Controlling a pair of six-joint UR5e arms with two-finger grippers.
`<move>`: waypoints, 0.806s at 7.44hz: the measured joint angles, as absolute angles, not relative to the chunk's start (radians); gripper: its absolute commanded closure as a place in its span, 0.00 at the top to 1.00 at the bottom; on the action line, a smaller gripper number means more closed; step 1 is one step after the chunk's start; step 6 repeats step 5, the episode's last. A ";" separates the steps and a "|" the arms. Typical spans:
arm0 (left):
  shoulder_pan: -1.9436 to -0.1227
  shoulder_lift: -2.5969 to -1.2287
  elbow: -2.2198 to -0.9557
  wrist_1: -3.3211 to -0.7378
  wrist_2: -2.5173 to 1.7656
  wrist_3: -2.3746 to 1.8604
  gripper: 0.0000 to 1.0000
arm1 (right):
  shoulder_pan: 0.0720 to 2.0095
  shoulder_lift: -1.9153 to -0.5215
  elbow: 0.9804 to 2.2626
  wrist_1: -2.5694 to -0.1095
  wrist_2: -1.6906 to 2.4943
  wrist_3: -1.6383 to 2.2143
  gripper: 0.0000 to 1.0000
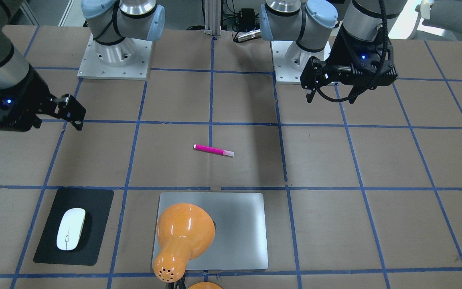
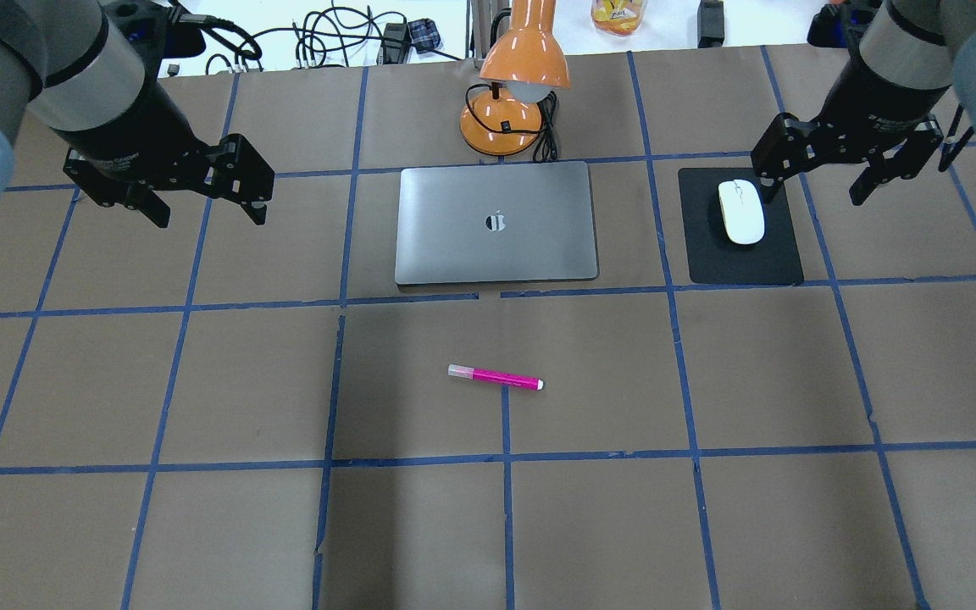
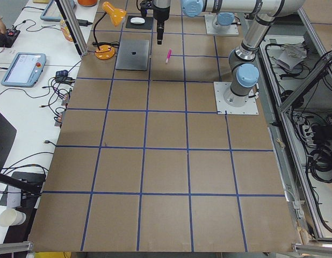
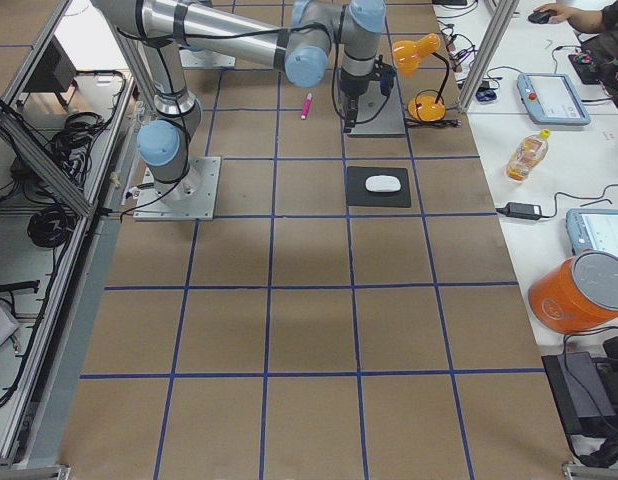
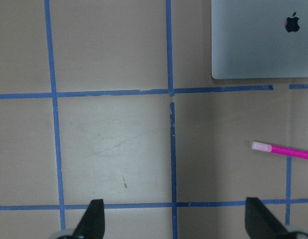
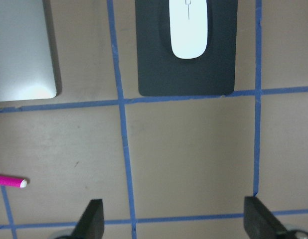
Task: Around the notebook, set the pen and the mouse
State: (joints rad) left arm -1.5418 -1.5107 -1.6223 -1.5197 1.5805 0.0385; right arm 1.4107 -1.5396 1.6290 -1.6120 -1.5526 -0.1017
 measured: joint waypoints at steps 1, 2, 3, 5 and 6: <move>-1.544 -1.520 -1.618 -1.517 1.578 0.038 1.00 | 1.441 -1.587 1.633 -1.564 -1.554 -0.081 1.00; -1.546 -1.524 -1.619 -1.515 1.575 0.038 1.00 | 1.464 -1.615 1.637 -1.532 -1.554 -0.065 1.00; -1.548 -1.522 -1.620 -1.515 1.572 0.038 1.00 | 1.477 -1.637 1.640 -1.510 -1.551 -0.048 1.00; -1.549 -1.517 -1.623 -1.515 1.571 0.038 1.00 | 1.490 -1.658 1.646 -1.497 -1.549 -0.010 1.00; -1.549 -1.517 -1.623 -1.515 1.571 0.038 1.00 | 1.490 -1.658 1.646 -1.497 -1.549 -0.010 1.00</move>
